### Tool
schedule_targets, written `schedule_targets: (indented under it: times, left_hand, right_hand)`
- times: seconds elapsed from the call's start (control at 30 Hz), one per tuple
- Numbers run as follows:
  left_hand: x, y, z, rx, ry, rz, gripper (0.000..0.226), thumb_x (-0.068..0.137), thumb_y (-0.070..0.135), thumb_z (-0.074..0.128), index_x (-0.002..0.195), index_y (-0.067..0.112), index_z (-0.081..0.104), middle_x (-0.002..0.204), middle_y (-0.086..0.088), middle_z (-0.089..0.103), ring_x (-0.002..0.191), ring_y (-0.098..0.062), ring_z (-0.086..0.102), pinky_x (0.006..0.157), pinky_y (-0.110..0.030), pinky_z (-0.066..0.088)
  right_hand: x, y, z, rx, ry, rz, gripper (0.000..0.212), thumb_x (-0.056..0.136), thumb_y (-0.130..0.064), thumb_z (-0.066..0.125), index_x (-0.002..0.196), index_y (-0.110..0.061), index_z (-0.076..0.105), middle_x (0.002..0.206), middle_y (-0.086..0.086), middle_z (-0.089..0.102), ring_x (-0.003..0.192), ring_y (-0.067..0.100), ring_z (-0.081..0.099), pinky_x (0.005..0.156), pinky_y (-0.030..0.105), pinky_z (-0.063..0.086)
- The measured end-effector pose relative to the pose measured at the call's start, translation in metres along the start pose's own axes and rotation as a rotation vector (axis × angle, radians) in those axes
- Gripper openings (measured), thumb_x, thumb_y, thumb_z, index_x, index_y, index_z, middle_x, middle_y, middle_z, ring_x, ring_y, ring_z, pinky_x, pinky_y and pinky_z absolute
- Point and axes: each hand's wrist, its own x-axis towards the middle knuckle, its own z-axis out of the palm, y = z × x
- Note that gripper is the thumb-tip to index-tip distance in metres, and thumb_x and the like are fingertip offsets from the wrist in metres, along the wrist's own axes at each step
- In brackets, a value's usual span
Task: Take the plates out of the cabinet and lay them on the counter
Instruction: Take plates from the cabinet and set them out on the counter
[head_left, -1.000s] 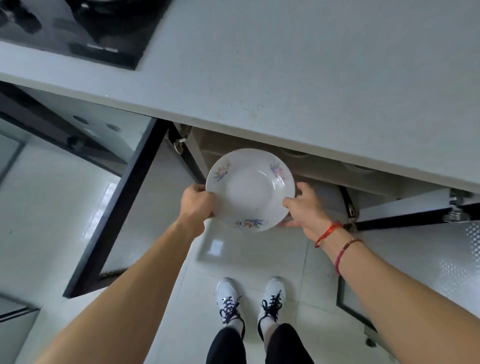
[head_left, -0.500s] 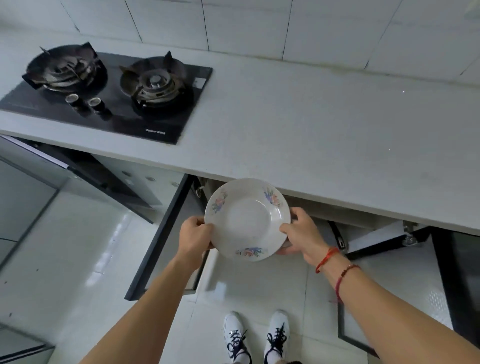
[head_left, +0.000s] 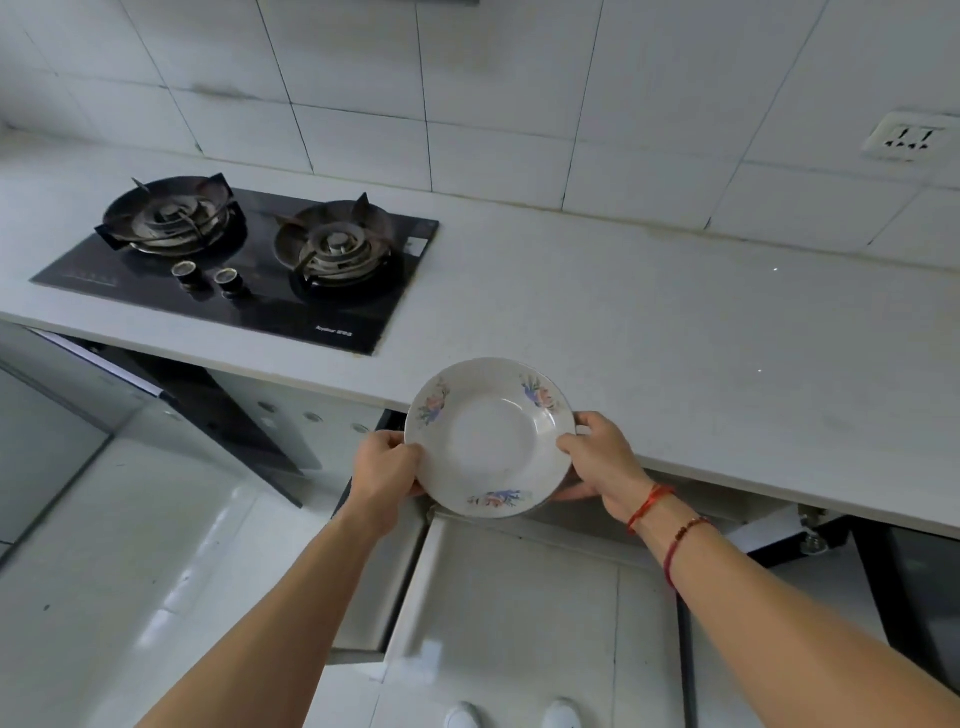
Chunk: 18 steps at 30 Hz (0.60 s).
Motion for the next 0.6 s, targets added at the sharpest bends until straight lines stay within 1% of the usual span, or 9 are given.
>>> schedule_targets:
  times: [0.07,0.13,0.2,0.3,0.37,0.43,0.5,0.6]
  left_hand:
    - [0.002,0.008,-0.001,-0.003,-0.004,0.019,0.025,0.085,-0.010,0.045,0.075,0.003,0.064,0.079,-0.010,0.069,0.074,-0.027,0.069,0.062,-0.038,0.061]
    - [0.008,0.014,-0.001,-0.008,-0.010,0.032,0.027,0.086,-0.010,0.045,0.072,0.005,0.062,0.078,-0.008,0.069,0.071,-0.023,0.068,0.058,-0.034,0.061]
    - [0.017,0.018,0.001,-0.012,-0.007,0.032,0.025,0.086,-0.010,0.046,0.074,0.005,0.063,0.079,-0.007,0.068,0.072,-0.023,0.068,0.056,-0.032,0.060]
    - [0.038,0.021,0.007,-0.004,0.005,0.022,0.021,0.084,-0.008,0.046,0.080,0.002,0.064,0.084,-0.012,0.070,0.079,-0.028,0.069,0.064,-0.037,0.061]
    - [0.053,0.023,0.011,0.011,0.019,0.012,0.018,0.083,-0.007,0.047,0.087,-0.002,0.064,0.090,-0.015,0.070,0.082,-0.029,0.069,0.065,-0.038,0.061]
    - [0.069,0.027,0.017,0.019,0.025,0.004,0.020,0.082,-0.006,0.048,0.095,-0.005,0.063,0.093,-0.017,0.070,0.083,-0.031,0.070,0.064,-0.039,0.061]
    - [0.085,0.032,0.025,0.022,0.041,-0.001,0.020,0.082,-0.005,0.049,0.096,-0.004,0.062,0.094,-0.017,0.070,0.083,-0.032,0.070,0.066,-0.041,0.061]
    - [0.104,0.042,0.040,0.014,0.085,-0.019,0.017,0.084,-0.006,0.049,0.093,-0.001,0.063,0.091,-0.013,0.070,0.082,-0.029,0.070,0.067,-0.040,0.061]
  right_hand:
    - [0.004,-0.005,0.003,-0.013,0.010,-0.009,0.030,0.093,-0.005,0.050,0.121,-0.016,0.051,0.120,0.009,0.059,0.091,0.028,0.067,0.059,0.049,0.062]
    - [0.011,-0.011,0.004,-0.009,0.013,-0.017,0.030,0.093,-0.005,0.050,0.120,-0.017,0.051,0.120,0.009,0.059,0.092,0.029,0.067,0.059,0.048,0.062]
    - [0.019,-0.018,0.005,-0.011,0.018,-0.017,0.032,0.093,-0.005,0.050,0.122,-0.016,0.050,0.119,0.009,0.059,0.091,0.027,0.067,0.057,0.046,0.062]
    - [0.037,-0.026,0.006,-0.023,0.026,-0.021,0.032,0.092,-0.005,0.049,0.122,-0.016,0.051,0.116,0.010,0.061,0.087,0.026,0.067,0.057,0.044,0.062]
    - [0.052,-0.031,0.006,-0.033,0.030,-0.014,0.031,0.092,-0.004,0.048,0.119,-0.017,0.052,0.113,0.010,0.062,0.084,0.027,0.068,0.057,0.045,0.062]
    - [0.069,-0.038,0.004,-0.033,0.021,-0.008,0.030,0.091,-0.003,0.048,0.117,-0.017,0.052,0.110,0.008,0.062,0.082,0.027,0.068,0.056,0.046,0.062]
    - [0.087,-0.044,0.000,-0.041,0.000,-0.018,0.028,0.090,-0.001,0.047,0.111,-0.017,0.055,0.102,0.003,0.062,0.080,0.028,0.068,0.058,0.050,0.061]
    - [0.118,-0.055,-0.005,-0.060,-0.020,-0.046,0.026,0.088,0.002,0.047,0.092,-0.020,0.060,0.094,0.003,0.065,0.078,0.029,0.070,0.059,0.053,0.061]
